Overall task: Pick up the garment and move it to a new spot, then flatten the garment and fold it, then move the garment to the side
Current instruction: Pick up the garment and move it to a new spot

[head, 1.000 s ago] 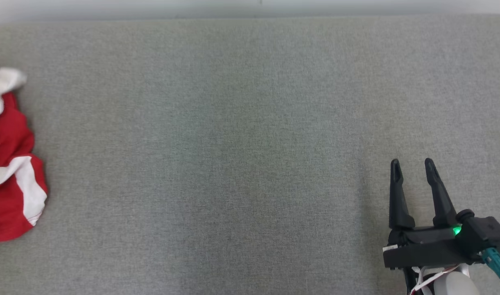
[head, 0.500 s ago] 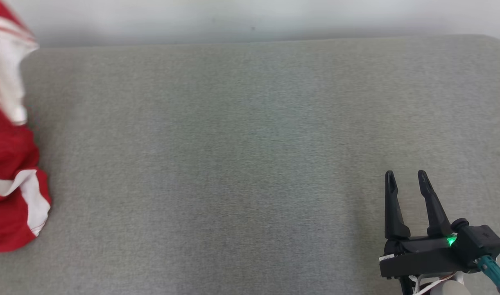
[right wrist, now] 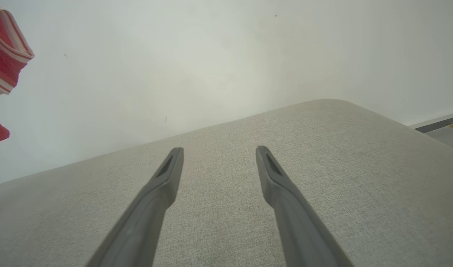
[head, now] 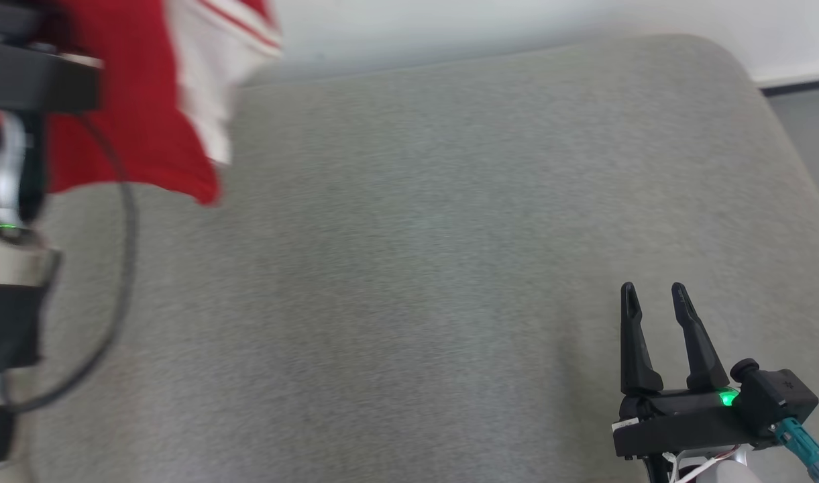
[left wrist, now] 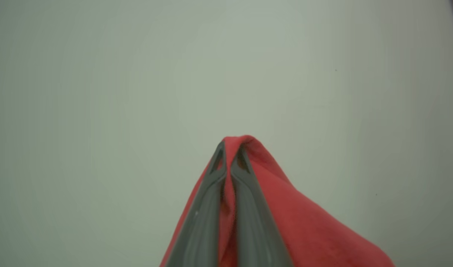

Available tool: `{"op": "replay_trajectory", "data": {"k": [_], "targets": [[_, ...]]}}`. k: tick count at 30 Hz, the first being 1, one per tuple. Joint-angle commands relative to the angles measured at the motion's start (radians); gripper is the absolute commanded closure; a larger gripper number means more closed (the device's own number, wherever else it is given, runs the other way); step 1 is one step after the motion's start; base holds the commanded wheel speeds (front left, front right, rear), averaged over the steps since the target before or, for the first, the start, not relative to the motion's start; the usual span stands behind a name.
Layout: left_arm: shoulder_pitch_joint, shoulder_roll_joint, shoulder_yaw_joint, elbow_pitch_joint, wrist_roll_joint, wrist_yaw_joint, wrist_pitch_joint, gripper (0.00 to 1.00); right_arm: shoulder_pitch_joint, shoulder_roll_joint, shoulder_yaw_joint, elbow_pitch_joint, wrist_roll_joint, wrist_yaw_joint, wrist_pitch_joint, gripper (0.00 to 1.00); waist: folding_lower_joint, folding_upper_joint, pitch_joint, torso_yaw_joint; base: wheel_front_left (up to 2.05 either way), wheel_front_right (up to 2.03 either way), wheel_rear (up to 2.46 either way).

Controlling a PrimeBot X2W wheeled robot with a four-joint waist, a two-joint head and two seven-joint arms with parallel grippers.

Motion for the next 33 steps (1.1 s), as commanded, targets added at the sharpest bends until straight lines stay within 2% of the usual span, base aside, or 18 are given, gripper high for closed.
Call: {"op": "replay_trajectory", "data": {"k": [1,4,5,9,13,18,22,29,30,31,33], "targets": [[-0.003,-0.022,-0.022,-0.01,0.008,0.004,0.005,1.0,-0.004,-0.001,0.002,0.001,0.008,0.003,-0.001,0.0,0.0,0.0001,0.006,-0.069,0.0,0.0,0.0],[0.004,-0.07,-0.068,-0.012,0.003,0.002,0.011,1.0,0.0,-0.001,0.005,0.003,0.016,0.003,-0.001,0.0,0.0,0.0001,0.011,-0.106,0.0,0.0,0.0],[0.014,-0.101,-0.104,0.0,0.003,-0.001,0.01,1.0,0.0,-0.001,0.003,0.006,0.022,0.003,-0.001,0.0,0.0,0.0001,0.016,-0.124,0.0,0.0,0.0],[0.048,-0.152,-0.179,0.045,0.0,-0.007,0.005,1.0,-0.004,-0.001,0.011,0.007,0.032,0.003,-0.001,0.0,0.0,0.0001,0.029,-0.152,0.0,0.0,0.0],[0.096,-0.175,-0.224,0.124,-0.019,-0.017,-0.017,1.0,-0.019,-0.001,0.02,0.013,0.039,0.003,-0.001,0.0,0.0,0.0001,0.042,-0.178,0.0,0.0,0.0],[0.178,-0.174,-0.267,0.269,-0.041,-0.02,-0.054,1.0,-0.021,-0.001,0.026,0.012,0.04,0.003,-0.001,0.0,0.0,0.0001,0.05,-0.204,0.0,0.0,0.0],[0.234,-0.191,-0.289,0.409,-0.088,-0.025,-0.079,1.0,-0.016,-0.001,0.03,0.015,0.027,0.003,-0.001,0.0,0.0,0.0001,0.048,-0.211,0.0,0.0,0.0],[0.252,-0.207,-0.352,0.548,-0.112,-0.024,-0.112,1.0,-0.032,-0.001,0.032,0.012,0.006,0.003,-0.001,0.0,0.0,0.0001,0.043,-0.198,0.0,0.0,0.0],[0.242,-0.21,-0.36,0.553,-0.11,-0.024,-0.119,0.17,-0.034,-0.001,0.031,0.01,0.003,0.003,-0.001,0.0,0.0,0.0001,0.041,-0.193,0.0,0.0,0.0],[0.233,-0.215,-0.368,0.555,-0.111,-0.024,-0.124,0.0,-0.034,-0.001,0.029,0.007,0.0,0.003,-0.001,0.0,0.0,0.0001,0.037,-0.187,0.0,0.0,0.0],[0.214,-0.214,-0.379,0.548,-0.099,-0.024,-0.132,0.0,-0.031,-0.001,0.031,0.004,-0.007,0.003,-0.001,0.0,0.0,0.0001,0.028,-0.176,0.0,0.0,0.0]]}}
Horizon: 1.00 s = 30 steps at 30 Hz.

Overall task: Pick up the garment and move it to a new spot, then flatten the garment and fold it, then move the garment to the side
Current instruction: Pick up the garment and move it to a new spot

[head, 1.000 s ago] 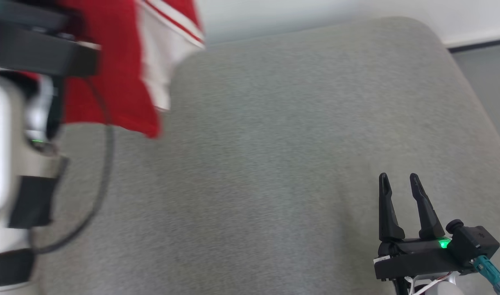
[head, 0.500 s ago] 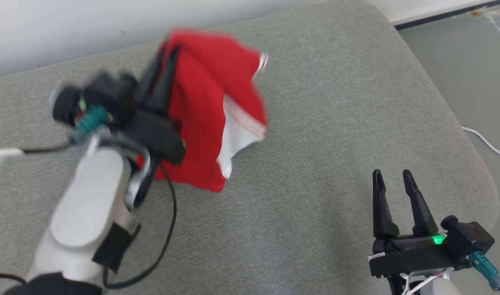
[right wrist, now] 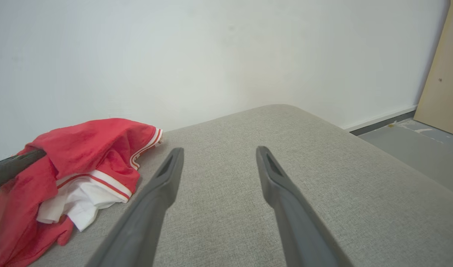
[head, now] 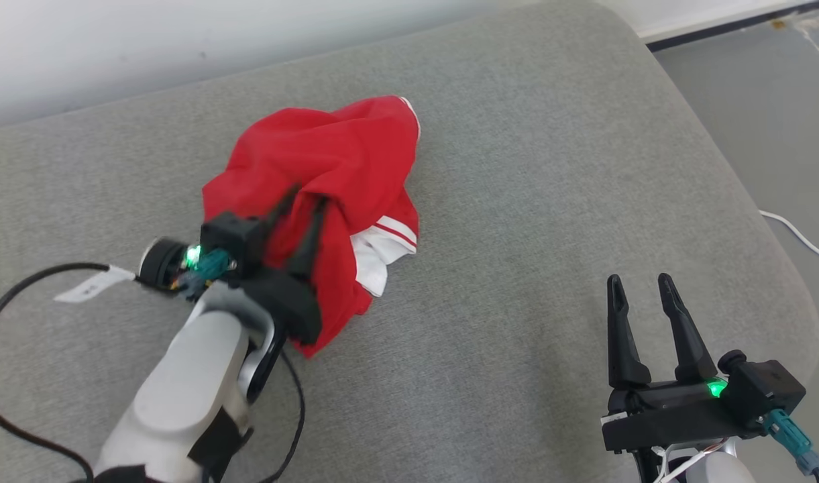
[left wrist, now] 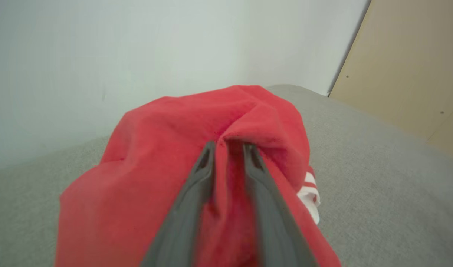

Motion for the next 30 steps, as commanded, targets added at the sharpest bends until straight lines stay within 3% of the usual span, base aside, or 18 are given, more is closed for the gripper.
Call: {"op": "replay_trajectory", "data": {"k": [1,8,17,24,30], "targets": [[-0.016,-0.003,-0.002,-0.012,0.001,0.001,-0.009,0.0,-0.004,-0.001,-0.001,-0.003,-0.01,0.003,-0.001,0.0,0.0,0.0,-0.013,0.015,0.0,0.0,0.0],[-0.021,0.004,0.03,-0.144,0.032,0.001,-0.011,0.0,0.03,-0.001,-0.004,-0.004,-0.024,0.003,-0.001,0.0,0.0,0.0,-0.053,0.069,0.0,0.0,0.0],[0.08,0.089,0.12,-0.281,0.087,0.028,-0.011,0.0,0.041,-0.001,-0.019,-0.007,-0.035,0.003,-0.001,0.0,0.0,0.0,-0.078,0.13,0.0,0.0,0.0],[0.251,0.162,0.251,-0.382,0.114,0.095,-0.011,0.0,0.058,-0.001,-0.035,-0.005,-0.041,0.003,-0.001,0.0,0.0,0.0,-0.099,0.174,0.0,0.0,0.0],[0.402,0.153,0.338,-0.446,0.13,0.141,-0.011,0.0,0.069,-0.001,-0.046,-0.001,-0.049,0.003,-0.001,0.0,0.0,0.0,-0.114,0.202,0.0,0.0,0.0]]}}
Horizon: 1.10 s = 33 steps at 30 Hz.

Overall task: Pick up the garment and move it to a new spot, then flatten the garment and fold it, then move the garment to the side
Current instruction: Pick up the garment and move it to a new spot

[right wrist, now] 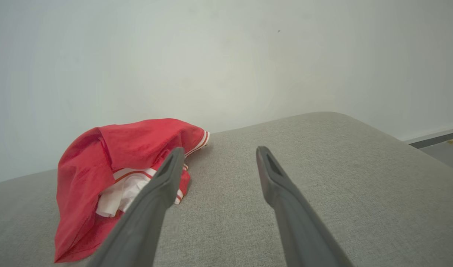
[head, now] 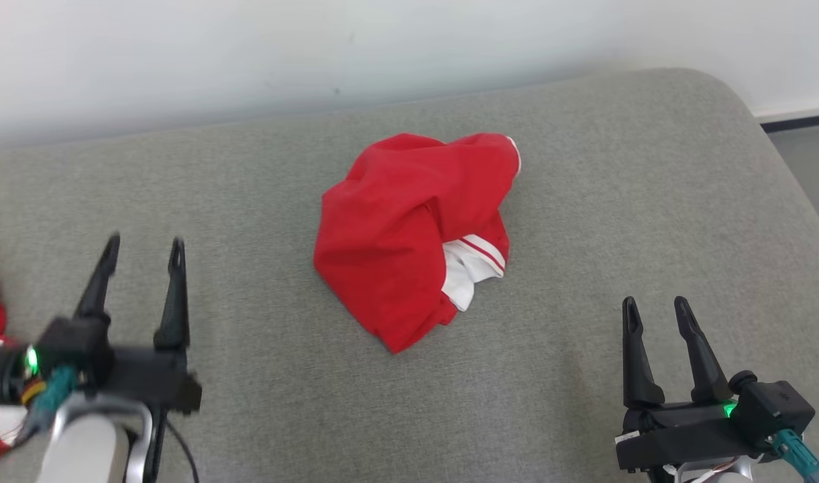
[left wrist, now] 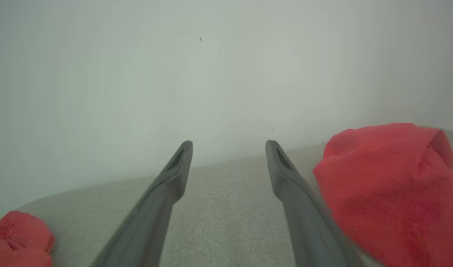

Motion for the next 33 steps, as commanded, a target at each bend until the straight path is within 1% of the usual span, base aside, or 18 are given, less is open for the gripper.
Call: {"op": "replay_trajectory", "data": {"k": [1,5,12,18,23,26,29,30,33], "targets": [[0.058,-0.007,0.023,-0.026,0.014,0.012,-0.003,0.0,0.017,-0.001,-0.002,0.0,-0.009,0.003,-0.001,0.0,0.0,0.0,-0.012,0.017,0.0,0.0,0.0],[0.124,-0.017,0.052,-0.053,0.032,0.017,-0.003,0.0,0.017,-0.001,-0.002,-0.001,-0.013,0.003,-0.001,0.0,0.0,0.0,-0.018,0.028,0.0,0.0,0.0],[0.252,-0.053,0.124,-0.105,0.064,-0.012,-0.003,0.0,0.026,-0.001,-0.006,0.0,-0.025,0.003,-0.001,0.0,0.0,0.0,-0.036,0.047,0.0,0.0,0.0],[0.357,-0.128,0.206,-0.177,0.092,-0.02,-0.003,0.0,0.044,-0.001,-0.011,-0.002,-0.031,0.003,-0.001,0.0,0.0,0.0,-0.058,0.062,0.0,0.0,0.0],[0.418,-0.193,0.252,-0.234,0.133,-0.045,-0.003,0.0,0.067,-0.001,-0.016,-0.015,-0.046,0.003,-0.001,0.0,0.0,0.0,-0.075,0.083,0.0,0.0,0.0],[0.442,-0.221,0.277,-0.265,0.161,-0.063,-0.003,0.0,0.084,-0.001,-0.019,-0.019,-0.053,0.003,-0.001,0.0,0.0,0.0,-0.086,0.094,0.0,0.0,0.0],[0.459,-0.239,0.293,-0.291,0.187,-0.08,-0.003,0.0,0.096,-0.001,-0.021,-0.021,-0.054,0.003,-0.001,0.0,0.0,0.0,-0.098,0.101,0.0,0.0,0.0],[0.462,-0.241,0.294,-0.3,0.208,-0.093,-0.003,0.0,0.103,-0.001,-0.02,-0.02,-0.058,0.003,-0.001,0.0,0.0,0.0,-0.104,0.105,0.0,0.0,0.0],[0.483,-0.236,0.273,-0.309,0.244,-0.112,-0.003,0.0,0.119,-0.001,-0.021,-0.022,-0.062,0.003,-0.001,0.0,0.0,0.0,-0.113,0.108,0.0,0.0,0.0]]}}
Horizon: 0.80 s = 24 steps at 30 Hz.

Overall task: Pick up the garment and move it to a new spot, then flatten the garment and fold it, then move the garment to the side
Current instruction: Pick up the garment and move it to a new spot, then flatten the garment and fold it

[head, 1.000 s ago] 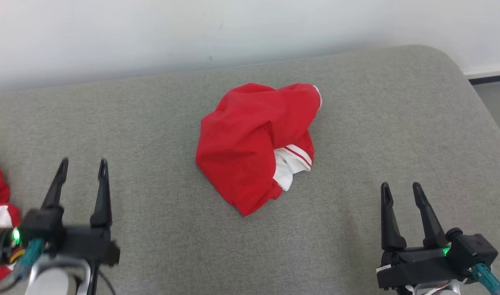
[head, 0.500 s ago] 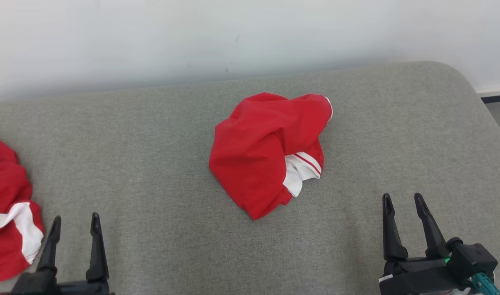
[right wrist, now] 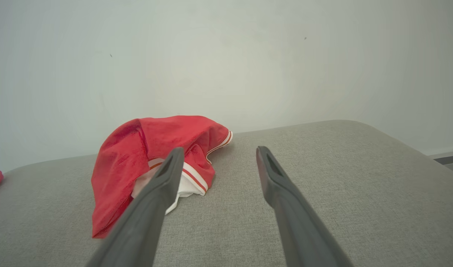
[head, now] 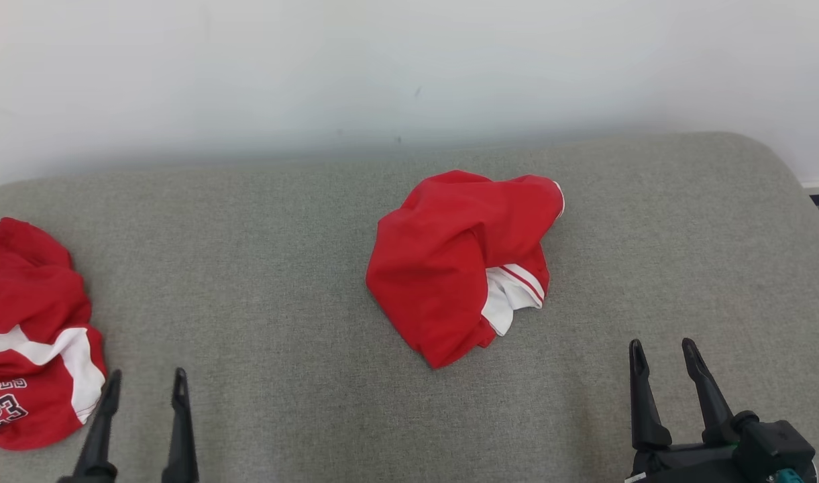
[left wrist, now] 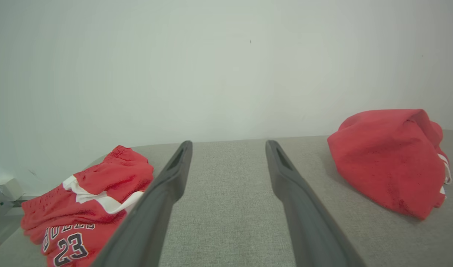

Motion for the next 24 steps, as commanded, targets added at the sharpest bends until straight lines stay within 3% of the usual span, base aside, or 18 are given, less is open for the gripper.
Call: {"op": "replay_trajectory", "data": {"k": [1,24], "targets": [[0.024,0.003,-0.009,-0.002,0.016,-0.007,-0.003,0.0,0.019,-0.001,-0.003,0.0,-0.007,0.003,-0.001,0.0,0.0001,-0.0001,-0.007,0.004,0.0,0.0,0.0],[0.053,0.008,-0.065,0.031,-0.043,-0.023,-0.003,0.0,0.044,-0.001,-0.003,0.011,-0.034,0.003,-0.001,0.0,0.0001,-0.0001,-0.02,0.003,0.0,0.0,0.0]]}}
